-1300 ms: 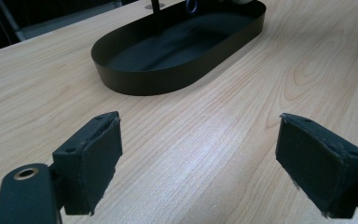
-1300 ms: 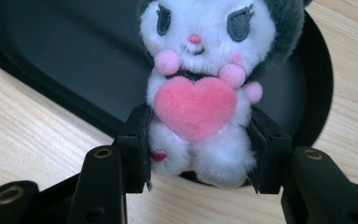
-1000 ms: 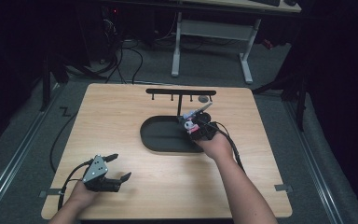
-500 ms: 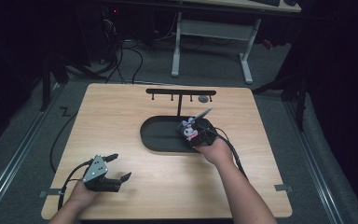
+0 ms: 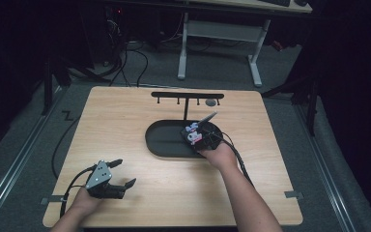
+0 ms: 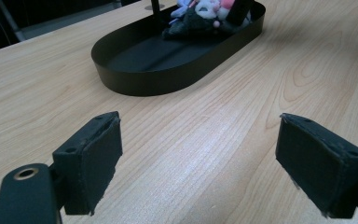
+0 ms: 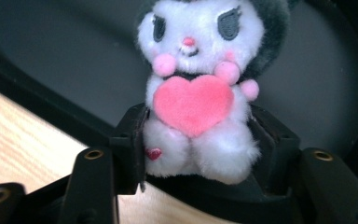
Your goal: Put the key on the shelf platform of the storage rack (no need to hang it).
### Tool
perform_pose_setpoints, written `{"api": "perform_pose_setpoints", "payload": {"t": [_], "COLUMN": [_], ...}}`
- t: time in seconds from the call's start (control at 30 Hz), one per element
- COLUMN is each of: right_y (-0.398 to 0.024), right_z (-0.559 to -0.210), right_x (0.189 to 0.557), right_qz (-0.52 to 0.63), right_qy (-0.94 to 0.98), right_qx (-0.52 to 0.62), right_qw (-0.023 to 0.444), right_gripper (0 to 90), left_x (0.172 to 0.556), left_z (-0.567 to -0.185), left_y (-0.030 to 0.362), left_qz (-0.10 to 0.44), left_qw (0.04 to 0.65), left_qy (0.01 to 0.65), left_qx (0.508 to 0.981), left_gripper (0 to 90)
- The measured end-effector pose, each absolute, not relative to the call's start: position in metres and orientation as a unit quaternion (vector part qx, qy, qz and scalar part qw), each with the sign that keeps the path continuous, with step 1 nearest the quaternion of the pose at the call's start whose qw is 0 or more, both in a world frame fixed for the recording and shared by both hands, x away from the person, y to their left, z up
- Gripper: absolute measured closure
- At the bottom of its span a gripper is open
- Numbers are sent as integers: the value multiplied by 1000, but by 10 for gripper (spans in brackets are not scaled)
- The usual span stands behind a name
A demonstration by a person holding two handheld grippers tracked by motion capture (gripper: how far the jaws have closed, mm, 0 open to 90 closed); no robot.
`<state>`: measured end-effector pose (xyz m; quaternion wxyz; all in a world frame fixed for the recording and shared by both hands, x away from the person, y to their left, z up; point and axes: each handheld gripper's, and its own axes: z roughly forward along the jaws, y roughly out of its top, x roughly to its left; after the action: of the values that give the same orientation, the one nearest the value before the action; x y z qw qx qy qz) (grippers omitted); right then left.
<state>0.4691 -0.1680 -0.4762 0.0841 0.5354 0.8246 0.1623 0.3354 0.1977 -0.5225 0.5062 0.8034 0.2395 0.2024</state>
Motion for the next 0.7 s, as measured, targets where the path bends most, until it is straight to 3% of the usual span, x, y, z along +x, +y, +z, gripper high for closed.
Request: {"api": "perform_pose_setpoints", "payload": {"t": [0.1,0.27,0.7], "right_y": [-165,-167,-174], "right_z": [-473,-467,-456], "right_x": [469,465,446], "right_qz": [171,176,193], "right_qy": [825,822,824], "right_qx": [532,532,520], "right_qw": [90,100,111], "right_gripper": [339,267,233], "left_x": [335,335,335], "left_z": [-523,-523,-523], "left_y": [198,198,197], "left_qz": [202,203,203], "left_qw": [508,507,505], "left_qy": [240,239,239], "left_qx": [802,803,804], "left_gripper": [154,154,154]}}
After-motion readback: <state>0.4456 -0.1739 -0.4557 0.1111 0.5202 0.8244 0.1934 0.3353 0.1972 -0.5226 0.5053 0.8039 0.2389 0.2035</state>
